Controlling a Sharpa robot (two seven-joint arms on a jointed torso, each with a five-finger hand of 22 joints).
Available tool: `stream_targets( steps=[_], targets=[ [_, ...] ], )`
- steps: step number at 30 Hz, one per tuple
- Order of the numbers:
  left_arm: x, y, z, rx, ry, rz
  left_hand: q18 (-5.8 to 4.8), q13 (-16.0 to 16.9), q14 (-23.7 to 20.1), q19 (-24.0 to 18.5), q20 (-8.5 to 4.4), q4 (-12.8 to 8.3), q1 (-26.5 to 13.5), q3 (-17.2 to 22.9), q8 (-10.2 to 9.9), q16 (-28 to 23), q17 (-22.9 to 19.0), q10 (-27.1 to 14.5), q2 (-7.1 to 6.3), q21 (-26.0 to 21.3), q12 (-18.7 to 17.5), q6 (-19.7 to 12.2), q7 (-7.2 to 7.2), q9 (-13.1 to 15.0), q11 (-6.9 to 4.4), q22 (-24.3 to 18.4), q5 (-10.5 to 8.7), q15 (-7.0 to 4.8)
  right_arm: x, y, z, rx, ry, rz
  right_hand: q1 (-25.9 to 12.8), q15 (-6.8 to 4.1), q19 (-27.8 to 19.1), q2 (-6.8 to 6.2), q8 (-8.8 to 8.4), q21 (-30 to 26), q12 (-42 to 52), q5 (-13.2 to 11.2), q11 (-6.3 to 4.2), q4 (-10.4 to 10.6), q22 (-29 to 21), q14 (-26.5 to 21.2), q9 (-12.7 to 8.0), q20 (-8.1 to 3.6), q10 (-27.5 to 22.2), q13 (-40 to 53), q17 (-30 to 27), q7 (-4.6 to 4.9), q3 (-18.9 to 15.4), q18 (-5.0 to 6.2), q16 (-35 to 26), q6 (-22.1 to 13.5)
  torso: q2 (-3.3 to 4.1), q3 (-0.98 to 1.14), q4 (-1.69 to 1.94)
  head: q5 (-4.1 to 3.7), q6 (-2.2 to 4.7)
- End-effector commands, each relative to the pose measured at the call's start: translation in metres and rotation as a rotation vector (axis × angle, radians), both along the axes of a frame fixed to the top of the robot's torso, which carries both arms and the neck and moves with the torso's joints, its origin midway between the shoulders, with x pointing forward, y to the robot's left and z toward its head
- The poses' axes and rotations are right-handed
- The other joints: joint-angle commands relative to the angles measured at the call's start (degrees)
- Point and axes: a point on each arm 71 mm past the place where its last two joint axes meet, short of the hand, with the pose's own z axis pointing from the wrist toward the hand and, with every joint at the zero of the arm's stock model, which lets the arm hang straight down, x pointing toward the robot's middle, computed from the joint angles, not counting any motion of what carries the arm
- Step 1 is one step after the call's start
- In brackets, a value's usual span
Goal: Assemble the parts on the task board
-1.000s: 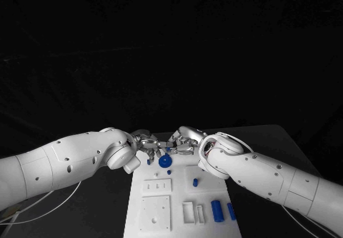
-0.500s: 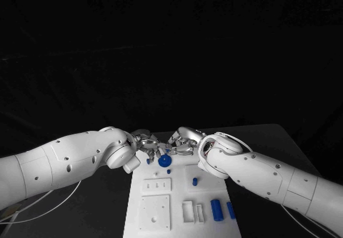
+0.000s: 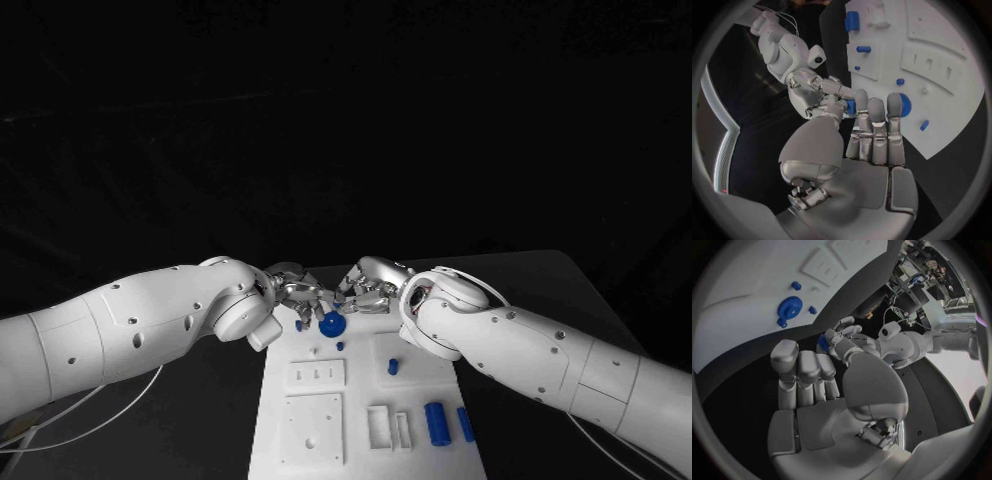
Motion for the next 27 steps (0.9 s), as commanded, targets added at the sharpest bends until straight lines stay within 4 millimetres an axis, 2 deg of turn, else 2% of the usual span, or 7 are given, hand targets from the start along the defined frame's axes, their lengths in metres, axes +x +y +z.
stream_targets(
  steps=[1,10,14,18,20,24,27],
  targets=[
    [-0.0017,-0.0014,-0.0022,0.001,0.019,-0.016,-0.53,-0.1,-0.4,-0.4,-0.15,-3.1,-0.6,3.4,0.2,0.3,-0.1,-0.4,-0.04,-0.3,0.0,-0.2,-0.34,1.6,-0.09,0.1,0.49,-0.18,-0.0003,0.0014,0.0012,-0.005,-0.003,0.009,-0.1,-0.18,2.2,0.57,0.27,-0.3,-0.4,0.2,-0.13,0.2,5.8,0.1,0.1,0.04,-0.2,0.0,-0.1,-0.01,-0.3,0.54,-0.2,0.5,0.03,0.02,0.04,0.07,-0.07],
    [-0.0016,-0.0012,-0.0022,0.000,0.019,-0.017,-0.38,-0.3,-0.5,-0.5,-0.12,-5.2,-0.8,5.2,0.2,0.4,-0.1,-0.3,0.84,-0.1,-0.1,-0.5,-0.03,2.1,0.00,0.4,2.99,-0.15,-0.0002,0.0023,0.0006,-0.007,0.001,0.013,-0.1,-0.19,2.2,0.50,0.28,-0.3,-0.4,0.3,-0.16,0.3,5.8,0.1,0.1,0.04,-0.3,-0.1,-0.1,-0.04,-0.5,0.55,-0.2,0.5,0.03,0.04,0.02,0.13,-0.19],
    [-0.0015,-0.0012,-0.0022,-0.002,0.021,-0.018,-0.31,-0.3,-0.3,-0.5,-0.22,-6.1,-0.7,6.2,0.5,0.6,0.1,0.0,1.26,0.1,0.0,0.6,-0.17,2.8,-0.13,0.6,3.44,-0.26,0.0002,0.0021,0.0001,-0.008,0.003,0.012,-0.2,-0.19,2.2,0.37,0.28,-0.4,-0.4,0.3,-0.16,0.3,5.8,0.1,0.1,0.04,-0.3,-0.1,-0.1,-0.04,-0.8,0.56,-0.3,0.4,0.02,0.05,0.02,0.10,-0.29],
    [-0.0016,-0.0016,-0.0023,-0.003,0.023,-0.022,-0.22,-0.2,-0.1,-0.6,-0.40,-7.8,-1.4,8.0,0.5,0.9,0.5,0.6,1.43,0.7,0.1,1.8,-0.41,5.6,-0.36,1.2,3.90,-0.45,0.0006,0.0017,-0.0002,-0.008,0.003,0.009,-0.1,-0.18,2.1,0.32,0.27,-0.6,-0.8,0.4,-0.16,0.4,5.7,0.1,0.0,0.06,-0.4,-0.3,-0.2,-0.02,-1.2,0.57,-0.5,0.3,-0.02,0.06,-0.03,0.11,-0.32],
    [-0.0017,-0.0017,-0.0024,-0.003,0.025,-0.023,-0.18,-0.1,0.1,-0.6,-0.48,-8.2,-1.5,8.3,0.6,1.0,0.6,0.8,1.31,0.8,0.1,2.2,-0.52,6.4,-0.45,1.3,4.92,-0.52,0.0008,0.0014,-0.0003,-0.008,0.003,0.008,-0.2,-0.17,2.2,0.22,0.25,-0.7,-0.8,0.4,-0.15,0.4,5.7,0.1,0.0,0.06,-0.5,-0.4,-0.3,0.00,-1.3,0.58,-0.5,0.2,-0.01,0.05,-0.03,0.13,-0.33],
    [-0.0016,-0.0016,-0.0024,-0.003,0.025,-0.023,-0.11,0.1,0.3,-0.6,-0.67,-9.1,-2.7,9.4,0.6,1.3,1.0,1.1,0.99,1.4,0.2,2.7,-0.73,9.7,-0.65,1.8,7.53,-0.71,0.0013,0.0008,-0.0008,-0.009,0.004,0.007,-0.2,-0.14,2.2,0.10,0.28,-0.8,-1.0,0.5,-0.14,0.5,5.7,0.1,0.0,0.10,-0.6,-0.5,-0.3,0.03,-1.7,0.59,-0.7,0.0,0.02,0.05,-0.01,0.10,-0.37],
    [-0.0014,-0.0013,-0.0023,-0.003,0.024,-0.020,-0.08,0.3,0.4,-0.6,-0.75,-9.6,-3.2,9.9,0.4,1.4,1.3,1.2,1.00,1.6,0.4,2.8,-0.81,11.1,-0.73,2.1,8.01,-0.79,0.0016,0.0004,-0.0013,-0.010,0.006,0.007,-0.2,-0.11,2.1,-0.07,0.25,-0.9,-1.2,0.6,-0.07,0.5,5.7,0.0,0.0,0.12,-0.7,-0.7,-0.4,0.11,-2.0,0.60,-0.8,-0.3,0.01,0.06,-0.01,0.10,-0.34]
  ],
)
